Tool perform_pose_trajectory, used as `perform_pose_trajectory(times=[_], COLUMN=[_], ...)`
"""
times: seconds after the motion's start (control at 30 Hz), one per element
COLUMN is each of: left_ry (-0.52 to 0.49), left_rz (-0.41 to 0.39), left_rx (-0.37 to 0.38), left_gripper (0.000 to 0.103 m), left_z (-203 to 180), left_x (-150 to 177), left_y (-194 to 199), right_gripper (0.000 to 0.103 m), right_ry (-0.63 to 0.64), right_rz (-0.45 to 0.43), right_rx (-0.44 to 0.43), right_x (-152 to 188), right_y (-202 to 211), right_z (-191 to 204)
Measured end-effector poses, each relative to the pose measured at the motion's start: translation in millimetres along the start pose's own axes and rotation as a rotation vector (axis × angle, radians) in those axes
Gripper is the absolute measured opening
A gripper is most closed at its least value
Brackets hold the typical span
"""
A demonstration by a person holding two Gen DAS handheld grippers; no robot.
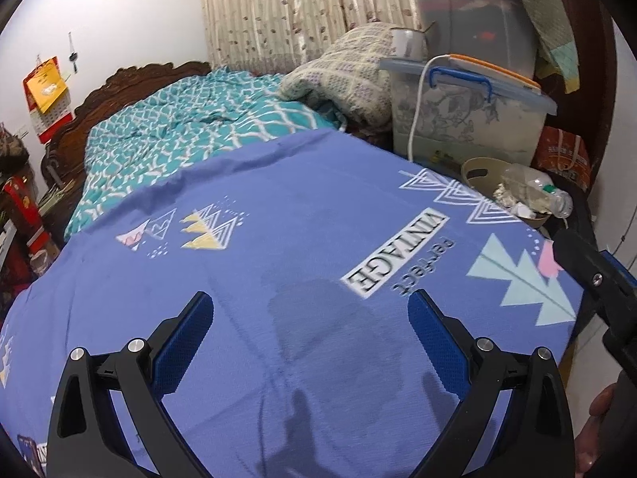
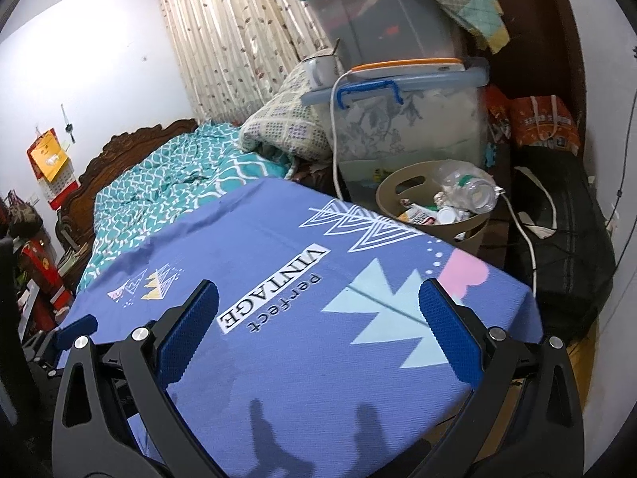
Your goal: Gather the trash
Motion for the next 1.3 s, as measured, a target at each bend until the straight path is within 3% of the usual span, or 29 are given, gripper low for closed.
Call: perform_pose_trajectory(times=[0.23, 0.5, 1.3], left_ry=[-0.07, -0.079, -0.054], left_rz=[-0.097, -0.091, -0.102], left_rx=[0.042, 0.058, 0.021], left_gripper=[0.094, 0.094, 0.094], left_z=[-29, -42, -26], left_x=[-24, -27, -25], left_y=[23, 29, 38], right_gripper=[0.1, 0.1, 0.1], right_ry=[-0.047, -0.11, -0.099], right_rz=[-0.039, -0.103, -0.093], right_rx=[0.034, 0.058, 0.04], right_x=[-7, -18, -14], right_y=[17, 37, 35], right_z=[-22, -41, -33])
Point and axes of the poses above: each gripper's, at about its wrist camera, not at the fingertips, and y roughly against the way its jaws point, z to its left, x to its underside, the point moved 6 cm from there along -y, roughly the way its jaws point, and after that the axes turned 2 degrees about z, right-handed, at the moved point
